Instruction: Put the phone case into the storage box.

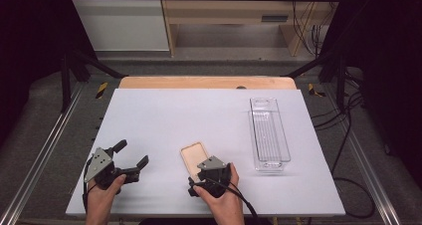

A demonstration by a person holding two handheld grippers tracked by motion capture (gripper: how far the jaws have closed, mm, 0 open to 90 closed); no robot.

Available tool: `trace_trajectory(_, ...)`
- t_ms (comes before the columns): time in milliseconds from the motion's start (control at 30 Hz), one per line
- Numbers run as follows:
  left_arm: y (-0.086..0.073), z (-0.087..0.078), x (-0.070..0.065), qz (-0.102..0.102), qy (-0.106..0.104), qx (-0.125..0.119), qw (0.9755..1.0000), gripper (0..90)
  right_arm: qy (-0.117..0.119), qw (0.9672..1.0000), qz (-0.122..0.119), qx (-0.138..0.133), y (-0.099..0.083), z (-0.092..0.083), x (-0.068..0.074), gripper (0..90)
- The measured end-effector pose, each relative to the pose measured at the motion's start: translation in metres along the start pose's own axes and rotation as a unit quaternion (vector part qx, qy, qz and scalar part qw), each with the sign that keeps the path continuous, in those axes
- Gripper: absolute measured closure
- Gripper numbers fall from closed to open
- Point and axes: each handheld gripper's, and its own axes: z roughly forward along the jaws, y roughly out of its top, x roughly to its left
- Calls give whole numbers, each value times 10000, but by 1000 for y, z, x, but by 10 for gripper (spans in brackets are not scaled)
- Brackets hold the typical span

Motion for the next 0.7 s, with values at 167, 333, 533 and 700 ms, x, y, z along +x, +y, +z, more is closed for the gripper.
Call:
trace_trajectory(167,0,0,-1,46,-12,22,10000,28,-7,10000,31,94,-6,6,3,61)
trace_trajectory(333,0,0,-1,42,-14,23,10000,28,-71,10000,-6,16,-10,7,4,59)
trace_trajectory(533,0,0,-1,50,-9,24,10000,28,-38,9998,76,181,-16,11,-1,51)
trace_trajectory(700,0,0,-1,48,-16,22,10000,29,-31,9999,87,137,-18,11,-1,59)
